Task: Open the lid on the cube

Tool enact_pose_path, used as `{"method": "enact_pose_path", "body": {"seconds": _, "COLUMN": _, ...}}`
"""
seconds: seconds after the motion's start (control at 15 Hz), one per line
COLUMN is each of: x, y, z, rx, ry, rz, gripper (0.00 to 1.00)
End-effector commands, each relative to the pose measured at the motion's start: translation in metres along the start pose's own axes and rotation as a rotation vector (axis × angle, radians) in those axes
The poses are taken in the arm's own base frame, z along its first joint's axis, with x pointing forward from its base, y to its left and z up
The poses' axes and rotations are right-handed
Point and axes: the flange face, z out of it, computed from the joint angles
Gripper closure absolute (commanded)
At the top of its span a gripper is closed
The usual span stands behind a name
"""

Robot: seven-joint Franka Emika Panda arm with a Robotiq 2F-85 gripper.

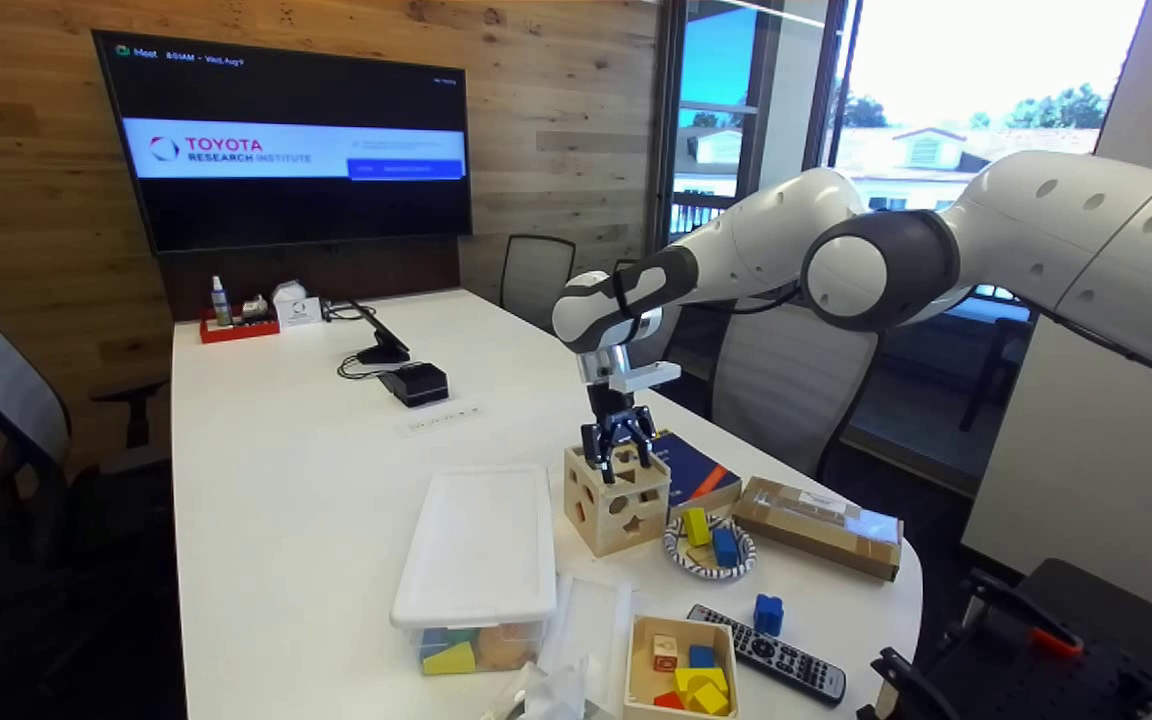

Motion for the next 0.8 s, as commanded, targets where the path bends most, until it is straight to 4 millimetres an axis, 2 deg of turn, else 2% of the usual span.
{"method": "enact_pose_path", "body": {"seconds": 0.0, "x": -0.005, "y": -0.003, "z": 0.004, "rx": 0.014, "ry": -0.061, "rz": 0.004, "gripper": 0.0}}
{"method": "enact_pose_path", "body": {"seconds": 0.27, "x": -0.002, "y": -0.001, "z": -0.015, "rx": 0.044, "ry": 0.011, "rz": 0.069, "gripper": 0.0}}
{"method": "enact_pose_path", "body": {"seconds": 0.47, "x": 0.009, "y": 0.004, "z": -0.03, "rx": 0.073, "ry": 0.12, "rz": 0.168, "gripper": 0.0}}
{"method": "enact_pose_path", "body": {"seconds": 0.73, "x": 0.021, "y": 0.011, "z": -0.033, "rx": 0.032, "ry": 0.224, "rz": 0.271, "gripper": 0.0}}
